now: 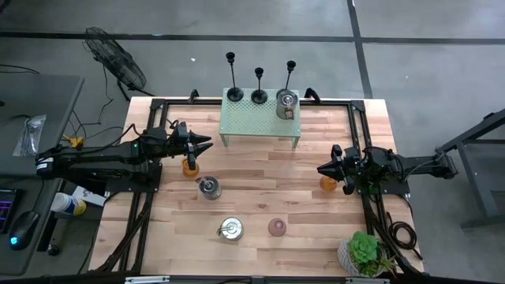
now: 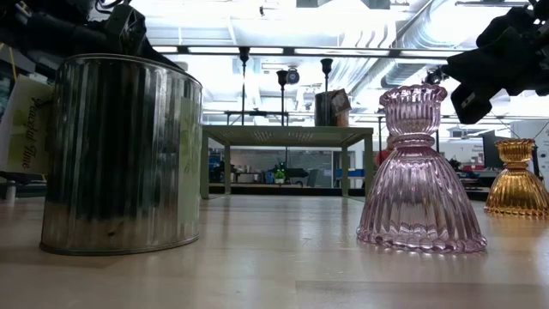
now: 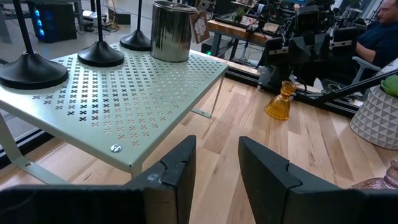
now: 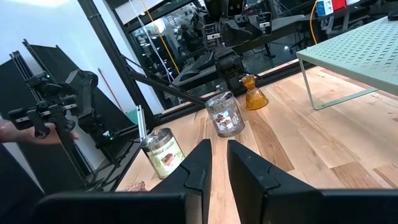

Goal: Pick & Place candle stick holders
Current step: Put the top scented candle on the shelf

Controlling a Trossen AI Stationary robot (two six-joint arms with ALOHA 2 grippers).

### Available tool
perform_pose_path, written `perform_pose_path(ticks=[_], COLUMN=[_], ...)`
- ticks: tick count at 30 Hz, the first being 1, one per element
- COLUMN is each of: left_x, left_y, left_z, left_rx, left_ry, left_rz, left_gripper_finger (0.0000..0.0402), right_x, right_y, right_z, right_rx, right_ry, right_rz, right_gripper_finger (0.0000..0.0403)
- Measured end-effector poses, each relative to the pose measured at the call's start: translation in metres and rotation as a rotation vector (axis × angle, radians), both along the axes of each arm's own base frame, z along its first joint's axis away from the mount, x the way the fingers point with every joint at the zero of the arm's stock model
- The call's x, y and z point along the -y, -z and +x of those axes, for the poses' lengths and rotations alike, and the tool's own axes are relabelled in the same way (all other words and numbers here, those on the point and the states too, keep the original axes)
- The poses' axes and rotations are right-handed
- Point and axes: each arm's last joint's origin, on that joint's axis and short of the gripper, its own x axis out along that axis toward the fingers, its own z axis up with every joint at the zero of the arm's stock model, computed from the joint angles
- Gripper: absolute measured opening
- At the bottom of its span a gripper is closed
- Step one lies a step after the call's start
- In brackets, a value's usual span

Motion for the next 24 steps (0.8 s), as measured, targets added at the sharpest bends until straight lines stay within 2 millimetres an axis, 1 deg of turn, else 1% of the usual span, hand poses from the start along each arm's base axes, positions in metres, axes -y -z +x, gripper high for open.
perform_pose_path(ticks=[14,18,24], left_x=[0.0001,0.0009,0.0036], left_y=[0.0000,-0.0001,-0.0019], left_z=[0.0000,0.0003,0.0010], left_rx=[0.002,0.004,0.023], left_ry=[0.002,0.034,0.127], left_rz=[-0.007,-0.012,-0.015], left_gripper_finger=[0.0118,0.0118,0.0118], right_x=[0.0000,0.0000,0.0000], right_y=[0.0000,0.0002,0.0001], right_z=[0.0000,0.0000,0.0000], right_rx=[0.000,0.000,0.000], right_ry=[0.000,0.000,0.000], right_rz=[0.000,0.000,0.000], right_gripper_finger=[0.0044,0.0044,0.0044])
